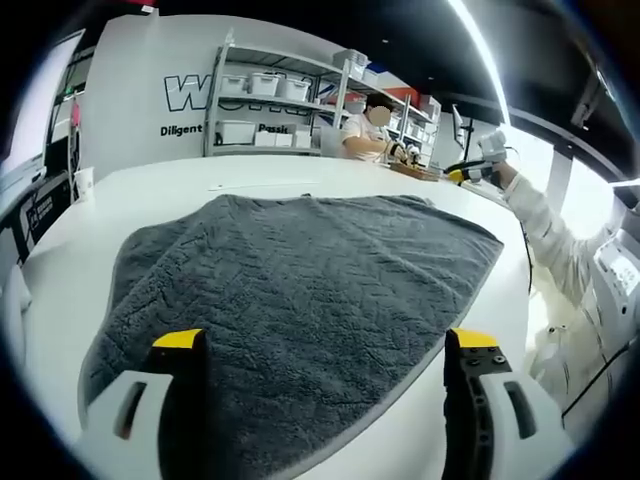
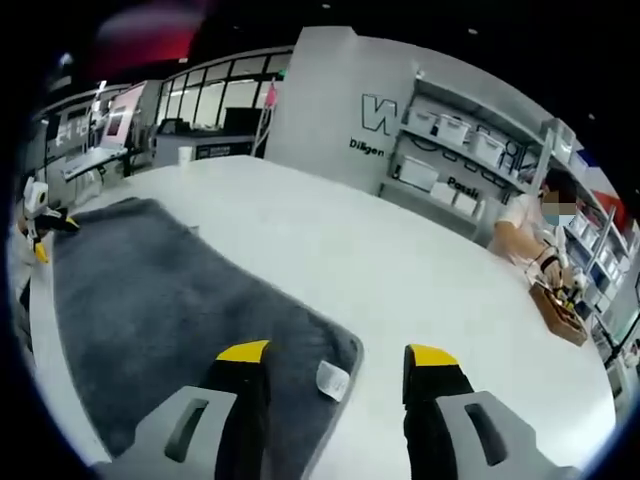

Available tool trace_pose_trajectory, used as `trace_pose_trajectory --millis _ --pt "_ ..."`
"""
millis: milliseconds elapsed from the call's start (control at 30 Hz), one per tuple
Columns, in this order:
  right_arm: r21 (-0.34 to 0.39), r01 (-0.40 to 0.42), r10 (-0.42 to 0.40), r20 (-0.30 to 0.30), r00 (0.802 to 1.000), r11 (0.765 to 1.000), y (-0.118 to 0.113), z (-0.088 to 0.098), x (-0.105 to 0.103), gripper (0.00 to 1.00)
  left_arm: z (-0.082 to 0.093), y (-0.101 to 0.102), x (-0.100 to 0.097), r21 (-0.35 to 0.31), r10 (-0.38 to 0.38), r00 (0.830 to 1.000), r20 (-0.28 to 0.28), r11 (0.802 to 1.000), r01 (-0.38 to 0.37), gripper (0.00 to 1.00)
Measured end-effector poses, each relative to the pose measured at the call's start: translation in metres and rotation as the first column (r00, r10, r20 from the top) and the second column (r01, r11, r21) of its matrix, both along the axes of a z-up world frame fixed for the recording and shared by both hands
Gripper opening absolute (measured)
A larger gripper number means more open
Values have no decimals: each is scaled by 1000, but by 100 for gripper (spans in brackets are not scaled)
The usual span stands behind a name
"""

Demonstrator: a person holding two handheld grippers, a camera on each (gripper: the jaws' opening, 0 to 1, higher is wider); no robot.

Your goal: Open the folded towel by lifting each exposed corner and separating the folded layers until the towel lies flat within the target outline without major curled edges

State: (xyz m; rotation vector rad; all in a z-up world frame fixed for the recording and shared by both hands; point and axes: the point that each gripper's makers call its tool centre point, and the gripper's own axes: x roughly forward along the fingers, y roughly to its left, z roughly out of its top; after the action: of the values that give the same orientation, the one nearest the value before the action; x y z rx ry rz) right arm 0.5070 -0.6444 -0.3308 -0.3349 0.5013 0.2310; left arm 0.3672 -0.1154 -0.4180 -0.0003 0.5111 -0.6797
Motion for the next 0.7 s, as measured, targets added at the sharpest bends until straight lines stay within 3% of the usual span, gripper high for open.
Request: trace_pose_trajectory --millis 267,700 --pt "11 25 -24 -8 1000 1000 -10 -1 21 40 2 1 -2 10 0 1000 2 1000 0 97" --pt "33 40 -36 -96 995 999 -24 -27 52 30 7 4 -2 4 15 1000 10 1000 -15 96"
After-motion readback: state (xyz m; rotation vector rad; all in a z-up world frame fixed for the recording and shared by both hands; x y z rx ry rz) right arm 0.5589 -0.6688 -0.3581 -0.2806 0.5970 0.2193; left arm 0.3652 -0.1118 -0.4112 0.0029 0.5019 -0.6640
